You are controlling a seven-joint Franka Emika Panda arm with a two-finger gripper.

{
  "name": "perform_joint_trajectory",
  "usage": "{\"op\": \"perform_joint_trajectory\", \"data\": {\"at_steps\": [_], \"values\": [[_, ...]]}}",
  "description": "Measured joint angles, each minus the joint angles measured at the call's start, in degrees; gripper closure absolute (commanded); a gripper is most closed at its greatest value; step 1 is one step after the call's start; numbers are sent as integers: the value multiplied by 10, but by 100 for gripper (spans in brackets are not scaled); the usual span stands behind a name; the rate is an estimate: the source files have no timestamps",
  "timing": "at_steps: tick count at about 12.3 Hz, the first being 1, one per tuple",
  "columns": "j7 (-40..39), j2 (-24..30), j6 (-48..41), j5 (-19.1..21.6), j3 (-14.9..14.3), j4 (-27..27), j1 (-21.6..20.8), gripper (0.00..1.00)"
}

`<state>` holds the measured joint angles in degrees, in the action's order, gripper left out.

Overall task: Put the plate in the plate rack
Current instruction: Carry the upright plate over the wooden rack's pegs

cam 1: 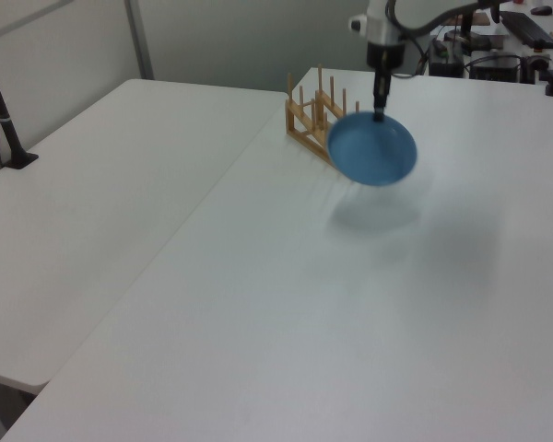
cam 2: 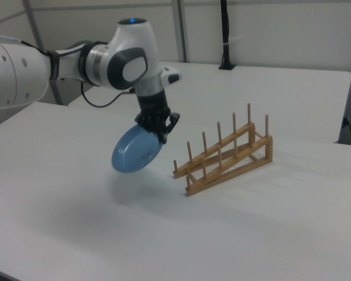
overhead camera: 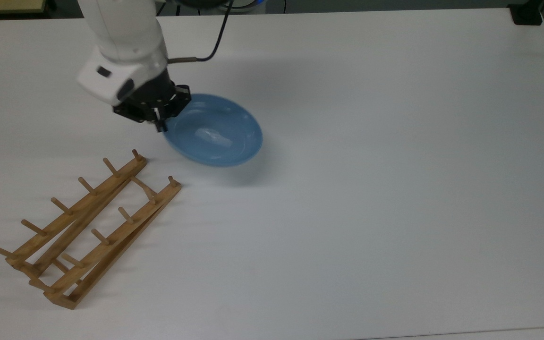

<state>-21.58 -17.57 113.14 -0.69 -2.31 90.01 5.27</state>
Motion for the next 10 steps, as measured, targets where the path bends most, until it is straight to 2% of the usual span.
{"op": "perform_joint_trajectory", "data": {"at_steps": [4,10], "values": [[-1,1,187,0,-35,-20,7,100],[-2,-4,363,54,-87,-19,11,100]]}}
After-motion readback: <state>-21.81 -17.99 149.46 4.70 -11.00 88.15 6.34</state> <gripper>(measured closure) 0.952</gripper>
